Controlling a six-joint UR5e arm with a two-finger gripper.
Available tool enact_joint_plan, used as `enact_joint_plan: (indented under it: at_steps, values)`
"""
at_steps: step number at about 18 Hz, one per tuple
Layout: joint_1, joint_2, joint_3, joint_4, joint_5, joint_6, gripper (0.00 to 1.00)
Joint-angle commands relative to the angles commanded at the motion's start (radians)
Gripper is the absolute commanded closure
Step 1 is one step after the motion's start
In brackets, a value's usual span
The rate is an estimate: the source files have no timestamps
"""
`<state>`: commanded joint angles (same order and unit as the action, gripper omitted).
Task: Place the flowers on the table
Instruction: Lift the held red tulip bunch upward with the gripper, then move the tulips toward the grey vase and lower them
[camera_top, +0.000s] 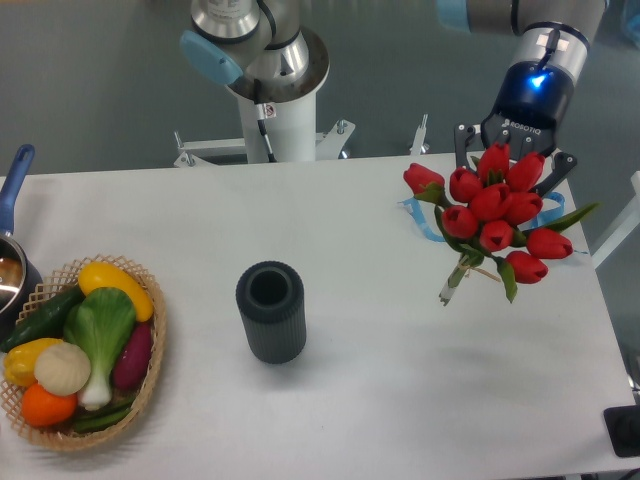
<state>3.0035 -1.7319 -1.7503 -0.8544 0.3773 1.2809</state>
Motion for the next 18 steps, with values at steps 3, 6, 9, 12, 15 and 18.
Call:
enact_joint_plan:
  at_steps: [3, 6, 9, 12, 15, 18]
  values:
    - [0.0, 0.0, 0.009, 0.0, 0.026, -0.005, 0.59]
    - [0.005, 0.012, 0.015, -0.003, 0.072, -0.008, 0.59]
    - [0.002, 0.031, 0.015, -0.003, 0.13, -0.008, 0.59]
    - [-0.002, 0.048, 0.023, -0.003, 0.254, -0.005, 0.59]
    - [-0.009, 0.049, 0.052, -0.009, 0.331, -0.005, 0.59]
    - [-0.04, 0.057, 0.051, -0.011, 0.448, 0.005, 0.59]
